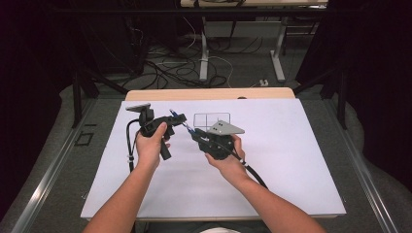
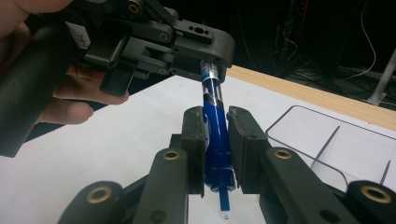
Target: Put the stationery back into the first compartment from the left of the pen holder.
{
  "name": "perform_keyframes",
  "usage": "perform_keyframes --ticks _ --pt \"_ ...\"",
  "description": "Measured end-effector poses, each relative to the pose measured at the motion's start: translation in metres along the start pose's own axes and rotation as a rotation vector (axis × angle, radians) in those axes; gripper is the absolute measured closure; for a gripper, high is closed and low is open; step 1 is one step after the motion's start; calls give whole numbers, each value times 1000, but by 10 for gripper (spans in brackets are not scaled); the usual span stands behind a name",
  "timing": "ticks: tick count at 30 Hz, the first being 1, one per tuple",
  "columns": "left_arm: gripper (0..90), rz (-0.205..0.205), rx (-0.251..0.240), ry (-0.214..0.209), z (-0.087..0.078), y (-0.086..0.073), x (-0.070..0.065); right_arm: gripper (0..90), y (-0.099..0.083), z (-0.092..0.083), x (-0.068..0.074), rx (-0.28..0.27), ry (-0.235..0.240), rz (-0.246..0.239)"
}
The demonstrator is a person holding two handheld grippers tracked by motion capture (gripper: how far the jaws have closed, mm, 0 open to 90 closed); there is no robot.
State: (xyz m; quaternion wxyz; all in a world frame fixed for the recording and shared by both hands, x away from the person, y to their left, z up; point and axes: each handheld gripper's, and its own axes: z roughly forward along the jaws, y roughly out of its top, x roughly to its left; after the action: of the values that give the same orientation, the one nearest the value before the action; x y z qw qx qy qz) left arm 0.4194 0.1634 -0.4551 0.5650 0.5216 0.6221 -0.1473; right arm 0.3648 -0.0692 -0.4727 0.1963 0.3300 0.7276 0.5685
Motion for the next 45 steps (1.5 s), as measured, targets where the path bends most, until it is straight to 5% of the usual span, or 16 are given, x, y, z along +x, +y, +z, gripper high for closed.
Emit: perform_keyframes --ticks 8,23,28,39,43,45 --pt "771 -55 3 -21 2 2 4 773 -1 0 -1 0 -4 -6" --pt "792 -73 10 -32 4 6 0 771 -1 2 -1 -11 -19 -18" --pt "794 -42 13 -15 7 8 -7 753 1 0 -2 -11 -15 -18" --pt "794 45 -40 10 10 11 -19 477 5 -10 -8 -9 -38 -67" --pt "794 93 -63 22 9 14 -24 407 6 -16 -14 27 -58 -69" --pt "794 130 -87 30 9 14 -27 372 6 -19 -18 -3 -62 -80"
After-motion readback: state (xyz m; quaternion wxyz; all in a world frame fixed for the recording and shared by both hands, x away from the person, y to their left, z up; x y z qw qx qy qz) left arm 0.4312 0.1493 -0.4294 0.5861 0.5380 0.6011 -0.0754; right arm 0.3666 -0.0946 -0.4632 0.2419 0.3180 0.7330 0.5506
